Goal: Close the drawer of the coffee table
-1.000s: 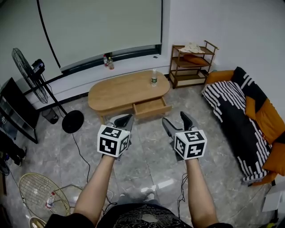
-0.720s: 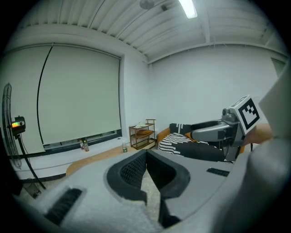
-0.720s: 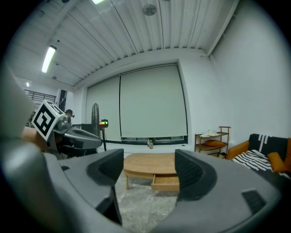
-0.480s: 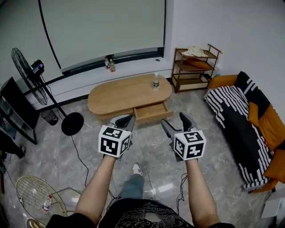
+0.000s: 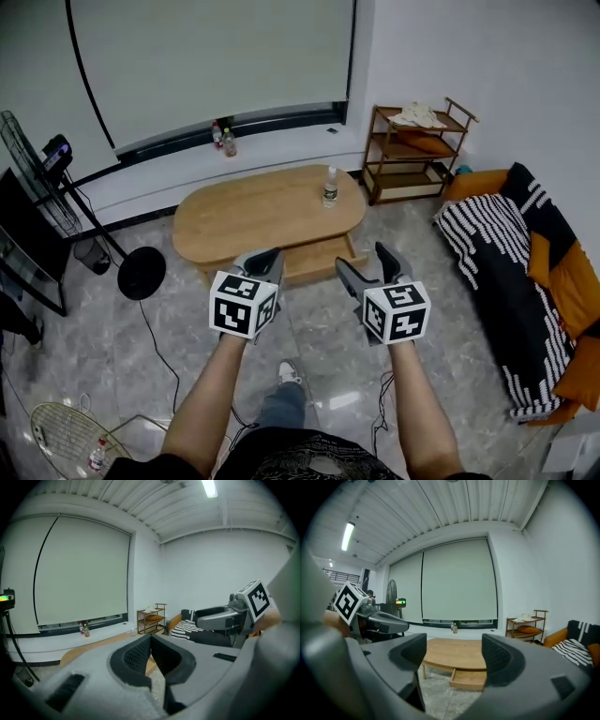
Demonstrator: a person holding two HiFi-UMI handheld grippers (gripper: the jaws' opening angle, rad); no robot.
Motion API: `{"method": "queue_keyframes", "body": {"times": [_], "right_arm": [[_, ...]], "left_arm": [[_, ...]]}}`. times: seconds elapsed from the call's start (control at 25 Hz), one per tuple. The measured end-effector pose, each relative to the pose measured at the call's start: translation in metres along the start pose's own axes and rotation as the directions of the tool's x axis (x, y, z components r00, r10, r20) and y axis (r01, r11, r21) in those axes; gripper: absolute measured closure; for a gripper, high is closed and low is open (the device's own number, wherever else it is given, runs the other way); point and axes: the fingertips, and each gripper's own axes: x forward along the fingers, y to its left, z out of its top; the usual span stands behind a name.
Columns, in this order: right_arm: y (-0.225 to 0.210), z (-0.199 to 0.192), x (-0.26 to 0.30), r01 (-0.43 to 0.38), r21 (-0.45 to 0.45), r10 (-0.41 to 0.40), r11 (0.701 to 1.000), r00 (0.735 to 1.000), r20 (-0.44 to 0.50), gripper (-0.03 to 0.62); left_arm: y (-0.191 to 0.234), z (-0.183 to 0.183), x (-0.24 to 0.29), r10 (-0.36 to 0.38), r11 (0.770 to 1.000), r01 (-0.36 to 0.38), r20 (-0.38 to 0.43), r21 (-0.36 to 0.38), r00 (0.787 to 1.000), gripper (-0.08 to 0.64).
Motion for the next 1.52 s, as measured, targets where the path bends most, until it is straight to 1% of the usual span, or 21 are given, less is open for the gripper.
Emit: {"method": "queue_keyframes", "body": {"times": [0.24, 0.4, 0.6, 0.72, 0.92, 1.16, 1.4, 1.52], "right_arm": [[-0.032, 0.016, 0.105, 0.016, 0.029, -0.015, 0.999, 1.000, -0.010, 0.232], [-0.051, 0.017, 0.166, 0.022, 0.040, -0.021, 0.999, 0.999, -0.034, 0.232], [-0.074, 0.008, 0.217, 0.052, 0.065, -0.048, 0.997, 0.997, -0.058, 0.236], [-0.087, -0.002, 0.236, 0.061, 0.069, -0.056, 0.996, 0.995, -0.079, 0.238], [-0.101, -0.028, 0.255, 0.062, 0.095, -0.052, 0.994, 0.993, -0.107, 0.235], [-0.119, -0.083, 0.275, 0.049, 0.180, -0.027, 0.983, 0.992, -0.122, 0.232], [-0.137, -0.140, 0.286, 0.018, 0.292, 0.013, 0.956, 0.995, -0.103, 0.230], [-0.145, -0.168, 0.290, -0.005, 0.330, 0.040, 0.944, 0.994, -0.099, 0.230]], "left_arm": [[0.072, 0.014, 0.078, -0.022, 1.000, 0.022, -0.023, -0.010, 0.999, 0.554], [0.114, 0.017, 0.125, -0.037, 0.999, 0.036, -0.038, -0.027, 0.999, 0.554], [0.149, 0.010, 0.173, -0.069, 0.996, 0.065, -0.061, -0.057, 0.996, 0.554], [0.162, 0.008, 0.198, -0.078, 0.996, 0.075, -0.060, -0.057, 0.995, 0.554], [0.166, -0.009, 0.226, -0.087, 0.995, 0.085, -0.045, -0.043, 0.995, 0.554], [0.167, -0.049, 0.251, -0.046, 0.998, 0.043, -0.056, -0.039, 0.997, 0.554], [0.149, -0.098, 0.275, -0.017, 0.998, 0.013, -0.074, -0.057, 0.997, 0.554], [0.136, -0.121, 0.288, -0.002, 0.998, -0.003, -0.073, -0.070, 0.997, 0.552]]}}
